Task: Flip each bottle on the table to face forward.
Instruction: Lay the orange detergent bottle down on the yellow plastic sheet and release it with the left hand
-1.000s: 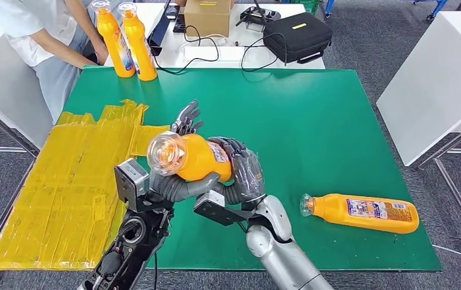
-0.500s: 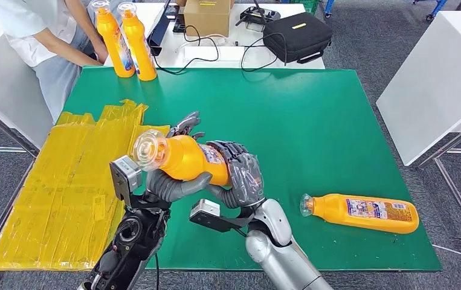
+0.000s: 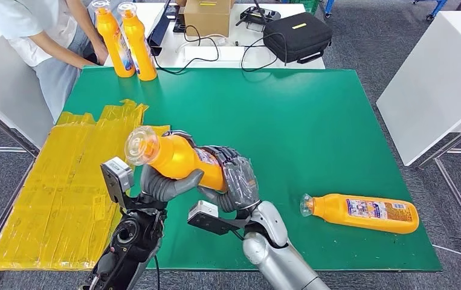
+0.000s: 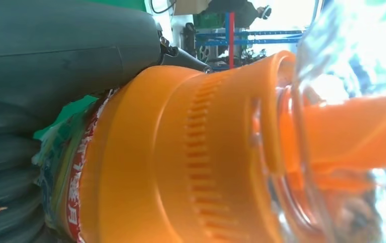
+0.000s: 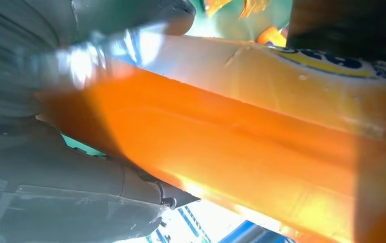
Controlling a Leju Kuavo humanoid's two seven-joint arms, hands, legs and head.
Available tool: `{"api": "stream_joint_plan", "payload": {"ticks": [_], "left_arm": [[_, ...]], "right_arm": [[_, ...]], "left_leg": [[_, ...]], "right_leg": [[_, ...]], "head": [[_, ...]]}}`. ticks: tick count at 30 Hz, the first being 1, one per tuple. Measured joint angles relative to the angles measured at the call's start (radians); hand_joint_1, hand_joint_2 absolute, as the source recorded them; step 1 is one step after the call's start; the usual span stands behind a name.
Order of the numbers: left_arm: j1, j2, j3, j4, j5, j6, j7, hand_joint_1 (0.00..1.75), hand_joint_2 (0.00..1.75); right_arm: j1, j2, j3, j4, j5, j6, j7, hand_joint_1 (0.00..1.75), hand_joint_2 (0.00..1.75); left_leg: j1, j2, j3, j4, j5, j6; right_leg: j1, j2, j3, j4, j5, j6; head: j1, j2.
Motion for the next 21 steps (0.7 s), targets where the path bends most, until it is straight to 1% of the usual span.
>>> {"api": "stream_joint_plan", "payload": {"ticks": [1,3,6,9,13,16,21], "left_arm": [[-0.002,0.0,0.0,0.0,0.0,0.006,0.003,1.75,1.75],[-0.008,0.0,0.006,0.001,-0.005,0.024,0.014,1.75,1.75],[-0.018,0.002,0.028,0.01,-0.024,0.047,0.03,1.75,1.75],[-0.027,0.003,0.05,0.03,-0.047,0.061,0.033,1.75,1.75],[-0.055,0.003,0.071,0.072,-0.11,0.103,0.037,1.75,1.75],[-0.082,0.006,0.082,0.111,-0.186,0.132,0.057,1.75,1.75],[-0.111,0.013,0.098,0.164,-0.254,0.156,0.072,1.75,1.75]], "right_arm": [[0.001,-0.001,0.0,-0.004,-0.028,0.017,-0.005,0.01,1.75],[0.012,-0.005,-0.003,-0.023,-0.105,0.069,-0.018,0.0,1.75],[0.061,-0.018,-0.023,-0.09,-0.213,0.141,-0.037,0.0,1.75],[0.115,-0.039,-0.06,-0.176,-0.278,0.179,-0.039,0.0,1.75],[0.173,-0.068,-0.114,-0.295,-0.313,0.211,-0.021,0.0,1.75],[0.208,-0.088,-0.149,-0.367,-0.335,0.241,-0.002,0.0,1.75],[0.249,-0.117,-0.197,-0.451,-0.347,0.266,0.01,0.0,1.75]], "left_leg": [[0.0,0.0,0.0,0.0,0.0,0.0],[0.0,0.0,0.0,0.0,0.0,0.0],[0.0,0.0,0.0,0.0,0.0,0.0],[0.0,-0.001,-0.001,0.0,0.0,0.0],[0.0,0.0,-0.001,0.0,0.0,0.0],[0.0,-0.001,-0.001,0.0,0.0,0.0],[0.0,0.0,-0.001,0.0,0.0,0.0]], "right_leg": [[0.0,0.0,0.0,0.0,0.0,0.0],[0.0,0.0,0.0,0.0,0.0,0.0],[0.0,0.0,-0.001,0.0,0.0,0.0],[0.0,-0.001,-0.002,0.0,0.0,0.0],[0.0,0.0,-0.002,0.0,0.0,0.0],[0.0,0.0,-0.002,0.0,0.0,0.0],[0.0,0.0,-0.002,0.0,0.0,0.0]], "head": [[0.0,0.0],[0.0,0.0],[0.0,0.0],[0.0,0.0],[0.0,0.0],[0.0,0.0],[0.0,0.0]]}}
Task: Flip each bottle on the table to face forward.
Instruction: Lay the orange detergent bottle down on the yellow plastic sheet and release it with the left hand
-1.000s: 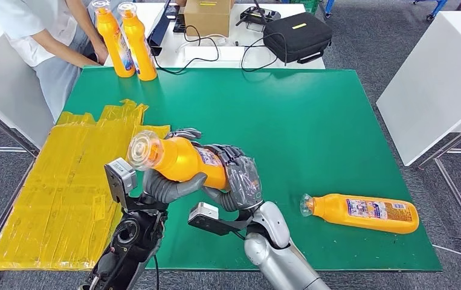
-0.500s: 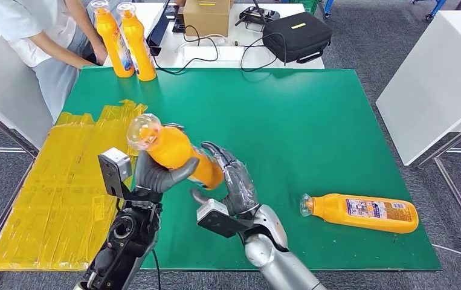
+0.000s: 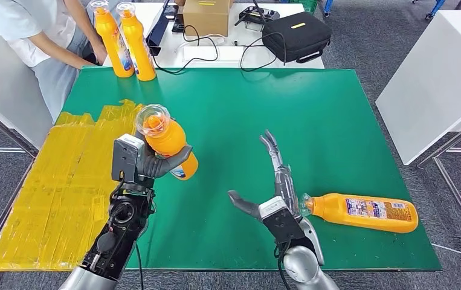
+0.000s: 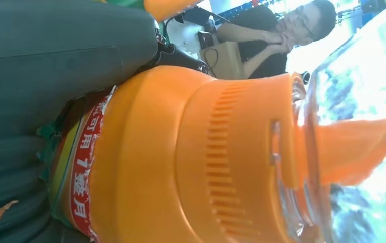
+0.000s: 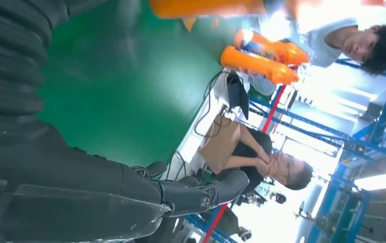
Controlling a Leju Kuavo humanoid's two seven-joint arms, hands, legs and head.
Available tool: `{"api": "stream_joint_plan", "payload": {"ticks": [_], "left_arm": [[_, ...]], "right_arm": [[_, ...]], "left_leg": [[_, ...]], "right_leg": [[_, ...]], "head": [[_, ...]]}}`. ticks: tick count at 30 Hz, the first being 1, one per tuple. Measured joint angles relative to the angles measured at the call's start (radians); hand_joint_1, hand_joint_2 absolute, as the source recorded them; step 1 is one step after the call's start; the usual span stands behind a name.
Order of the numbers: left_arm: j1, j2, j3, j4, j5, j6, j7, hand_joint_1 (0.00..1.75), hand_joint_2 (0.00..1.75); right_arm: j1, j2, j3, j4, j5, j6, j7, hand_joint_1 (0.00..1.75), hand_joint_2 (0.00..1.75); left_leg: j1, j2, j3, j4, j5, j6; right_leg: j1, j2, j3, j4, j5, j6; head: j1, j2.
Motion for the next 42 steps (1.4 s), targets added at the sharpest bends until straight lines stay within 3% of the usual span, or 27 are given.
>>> {"api": "stream_joint_plan", "payload": {"ticks": [3,11,13,19,25,30,33,37,39,42], "left_arm": [[-0.019,0.005,0.001,0.026,-0.126,0.048,0.054,1.75,1.75],[-0.161,0.055,0.023,0.217,-0.822,0.187,0.401,1.75,1.75],[-0.194,0.067,0.042,0.269,-0.952,0.209,0.451,1.75,1.75],[-0.236,0.082,0.072,0.356,-1.053,0.222,0.49,1.75,1.75],[-0.279,0.114,0.055,0.451,-1.389,0.209,0.721,1.75,1.75],[-0.366,0.163,-0.069,0.628,-1.419,0.178,0.845,1.73,1.75],[-0.416,0.196,-0.183,0.74,-1.42,0.134,0.857,1.44,1.75],[-0.453,0.218,-0.284,0.848,-1.418,0.093,0.825,0.13,1.75],[-0.457,0.222,-0.312,0.885,-1.41,0.09,0.802,0.0,1.75],[-0.454,0.219,-0.322,0.923,-1.387,0.102,0.75,0.0,1.75]], "right_arm": [[0.021,-0.012,-0.02,-0.038,0.0,-0.002,0.01,0.0,1.75],[0.11,-0.049,-0.144,-0.188,0.061,0.013,0.091,0.0,1.75],[0.12,-0.053,-0.171,-0.204,0.068,0.018,0.095,0.0,1.75],[0.13,-0.058,-0.209,-0.226,0.073,0.02,0.098,0.0,1.75],[0.13,-0.06,-0.231,-0.231,0.088,-0.003,0.104,0.0,1.75],[0.154,-0.063,-0.254,-0.247,0.102,-0.028,0.091,0.0,1.75],[0.168,-0.064,-0.267,-0.255,0.112,-0.032,0.086,0.0,1.75],[0.171,-0.065,-0.287,-0.257,0.12,-0.028,0.087,0.0,1.75],[0.169,-0.067,-0.298,-0.257,0.12,-0.022,0.087,0.0,1.75],[0.164,-0.069,-0.312,-0.257,0.123,-0.017,0.087,0.0,1.75]], "left_leg": [[0.0,0.0,0.0,0.0,0.0,0.0],[0.0,0.0,-0.001,0.0,0.0,0.0],[0.0,0.0,0.0,0.0,0.0,0.0],[0.0,0.0,0.0,0.0,0.0,0.0],[0.0,0.0,-0.001,0.0,0.0,0.0],[0.0,0.0,0.0,0.0,0.0,0.0],[0.0,0.0,0.0,0.0,0.0,0.0],[0.0,0.0,0.0,0.0,0.0,0.0],[0.0,0.0,-0.001,0.0,0.0,0.0],[0.0,0.0,-0.001,0.0,0.0,0.0]], "right_leg": [[0.0,-0.001,0.0,0.0,0.0,0.0],[0.0,0.0,0.0,0.0,0.0,0.0],[0.0,0.0,0.0,0.0,0.0,0.0],[0.0,0.0,0.0,0.0,0.0,0.0],[0.0,0.0,0.0,0.0,0.0,0.0],[0.0,0.0,0.0,0.0,0.0,0.0],[0.0,0.0,0.0,0.0,0.0,0.0],[0.0,0.0,0.0,0.0,0.0,0.0],[0.0,0.0,0.0,0.0,0.0,0.0],[0.0,0.0,0.0,0.0,0.0,0.0]], "head": [[0.0,0.0],[0.0,0.0],[0.0,0.0],[0.0,0.0],[0.0,0.0],[0.0,0.0],[0.0,0.0],[0.0,0.0],[0.0,0.0],[0.0,0.0]]}}
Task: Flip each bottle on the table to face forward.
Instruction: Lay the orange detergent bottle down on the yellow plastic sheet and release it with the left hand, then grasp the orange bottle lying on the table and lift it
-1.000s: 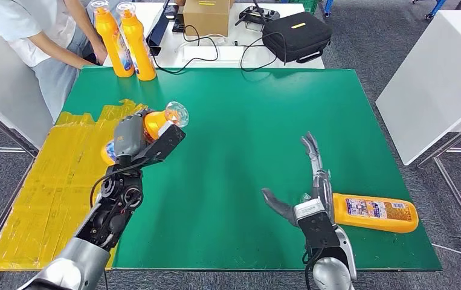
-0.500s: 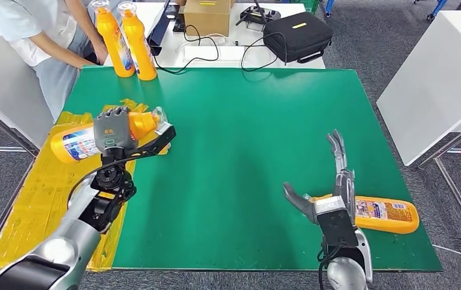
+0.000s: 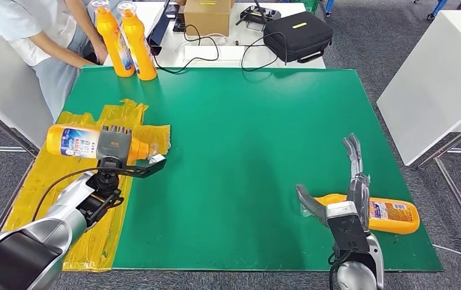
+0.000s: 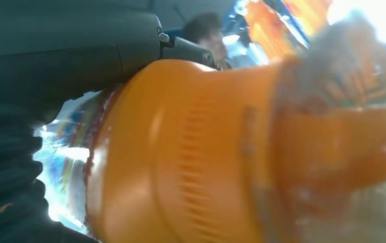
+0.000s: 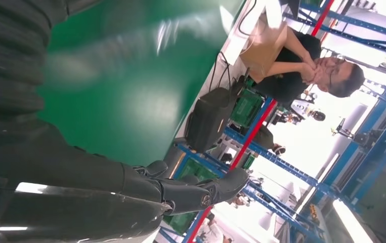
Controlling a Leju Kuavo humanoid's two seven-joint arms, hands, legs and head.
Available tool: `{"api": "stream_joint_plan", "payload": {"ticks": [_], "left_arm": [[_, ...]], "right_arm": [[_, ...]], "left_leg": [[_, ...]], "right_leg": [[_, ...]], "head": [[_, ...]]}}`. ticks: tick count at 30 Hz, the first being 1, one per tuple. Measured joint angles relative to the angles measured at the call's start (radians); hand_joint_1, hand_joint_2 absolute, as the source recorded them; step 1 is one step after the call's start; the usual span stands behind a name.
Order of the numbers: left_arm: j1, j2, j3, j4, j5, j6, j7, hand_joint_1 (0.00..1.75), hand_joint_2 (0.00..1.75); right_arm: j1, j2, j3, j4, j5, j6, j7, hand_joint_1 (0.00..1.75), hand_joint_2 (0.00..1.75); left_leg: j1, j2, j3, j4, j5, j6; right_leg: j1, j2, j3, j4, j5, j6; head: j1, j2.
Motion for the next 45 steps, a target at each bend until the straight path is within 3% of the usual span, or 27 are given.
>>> {"api": "stream_joint_plan", "payload": {"ticks": [5,14,21,26,30,37,41,45], "left_arm": [[0.018,-0.019,0.029,0.027,0.029,0.043,-0.065,0.0,1.75],[0.025,-0.035,0.067,0.045,0.048,0.065,-0.091,0.0,1.75],[0.039,-0.058,0.17,0.041,0.19,0.192,-0.229,0.0,1.75],[0.047,-0.084,0.28,0.017,0.286,0.243,-0.345,0.0,1.75],[0.051,-0.101,0.343,-0.003,0.335,0.254,-0.399,0.0,1.75],[0.098,-0.128,0.473,-0.144,0.601,0.238,-0.625,0.0,1.75],[0.15,-0.132,0.5,-0.307,0.671,0.219,-0.644,0.0,1.75],[0.207,-0.132,0.503,-0.467,0.689,0.219,-0.637,0.0,1.75]], "right_arm": [[-0.01,-0.003,-0.009,0.001,0.011,0.003,0.008,0.0,1.75],[-0.014,-0.006,-0.01,0.001,0.031,0.003,0.017,0.0,1.75],[-0.014,-0.037,-0.01,0.003,0.289,0.065,0.115,0.0,1.75],[-0.01,-0.084,-0.016,0.0,0.493,0.163,0.165,0.0,1.75],[-0.007,-0.113,-0.027,-0.004,0.543,0.199,0.167,0.0,1.75],[0.008,-0.22,-0.082,-0.005,0.592,0.396,0.113,0.0,1.75],[0.031,-0.298,-0.146,0.008,0.577,0.5,0.069,0.0,1.75],[0.04,-0.36,-0.207,0.05,0.566,0.545,0.054,0.0,1.75]], "left_leg": [[0.0,0.0,0.0,0.0,0.0,0.0],[0.0,0.0,0.0,0.0,0.0,0.0],[0.0,0.0,0.0,0.0,0.0,0.0],[0.0,0.0,0.0,0.0,0.0,0.0],[0.0,0.0,0.001,0.0,0.0,0.0],[-0.001,0.0,0.0,0.0,0.0,0.0],[-0.001,-0.001,0.0,0.0,0.0,0.0],[-0.001,0.0,0.0,0.0,0.0,0.0]], "right_leg": [[0.0,0.0,0.0,0.0,0.0,0.0],[0.0,0.0,0.0,0.0,0.0,0.0],[0.0,0.0,0.0,0.0,0.0,0.0],[0.0,0.0,0.0,0.0,0.0,0.0],[0.0,0.0,0.0,0.0,0.0,0.0],[0.0,0.0,0.001,0.0,0.0,0.0],[-0.001,0.0,0.001,0.0,0.0,0.0],[-0.001,0.0,0.001,-0.001,0.0,0.0]], "head": [[0.0,0.0],[0.0,0.0],[0.0,0.0],[0.0,0.0],[0.0,0.0],[0.0,0.0],[0.0,0.0],[0.0,0.0]]}}
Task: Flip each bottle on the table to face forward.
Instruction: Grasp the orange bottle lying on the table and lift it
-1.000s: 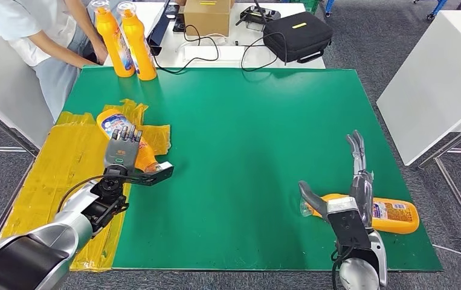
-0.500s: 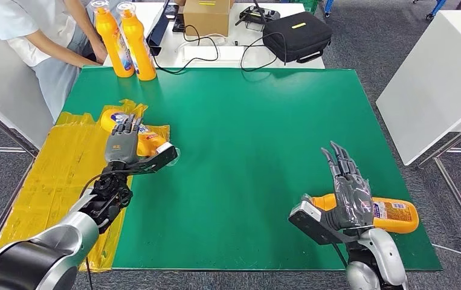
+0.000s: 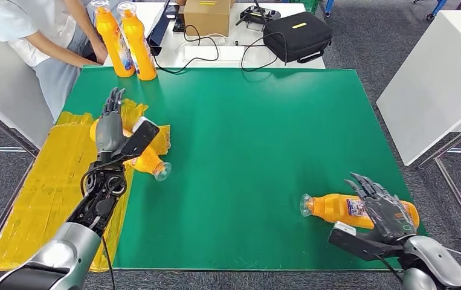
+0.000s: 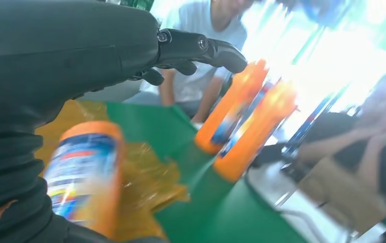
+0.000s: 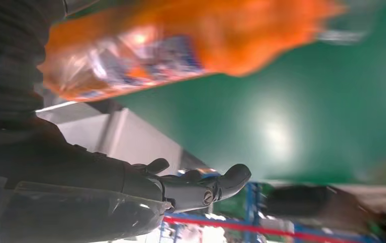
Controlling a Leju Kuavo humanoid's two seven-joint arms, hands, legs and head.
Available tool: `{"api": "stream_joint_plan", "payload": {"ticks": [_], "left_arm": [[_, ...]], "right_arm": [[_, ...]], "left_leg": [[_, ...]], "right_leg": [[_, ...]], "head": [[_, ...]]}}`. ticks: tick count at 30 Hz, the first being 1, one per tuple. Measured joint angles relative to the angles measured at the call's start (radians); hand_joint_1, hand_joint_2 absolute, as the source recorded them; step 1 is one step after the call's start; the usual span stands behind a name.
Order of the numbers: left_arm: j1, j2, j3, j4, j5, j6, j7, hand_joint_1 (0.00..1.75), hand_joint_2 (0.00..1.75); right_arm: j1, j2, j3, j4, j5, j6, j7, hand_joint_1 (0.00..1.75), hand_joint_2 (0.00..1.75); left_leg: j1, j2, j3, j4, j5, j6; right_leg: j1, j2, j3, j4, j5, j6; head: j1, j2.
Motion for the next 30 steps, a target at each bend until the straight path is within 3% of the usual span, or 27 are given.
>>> {"api": "stream_joint_plan", "payload": {"ticks": [11,30], "left_arm": [[0.108,-0.014,-0.03,-0.261,-0.044,0.046,0.031,0.0,1.75],[0.135,-0.053,-0.062,-0.295,-0.027,0.042,0.026,0.0,1.75]], "right_arm": [[-0.001,-0.093,-0.081,0.159,0.053,0.046,0.091,0.0,1.75],[-0.093,-0.065,-0.105,0.39,0.16,-0.06,0.105,0.0,1.75]], "left_leg": [[0.0,0.0,0.0,0.0,0.0,0.0],[0.0,0.0,0.001,0.0,0.0,0.0]], "right_leg": [[0.0,0.0,0.0,0.0,0.0,0.0],[0.0,0.0,0.001,0.0,0.0,0.0]], "head": [[0.0,0.0],[0.0,0.0]]}}
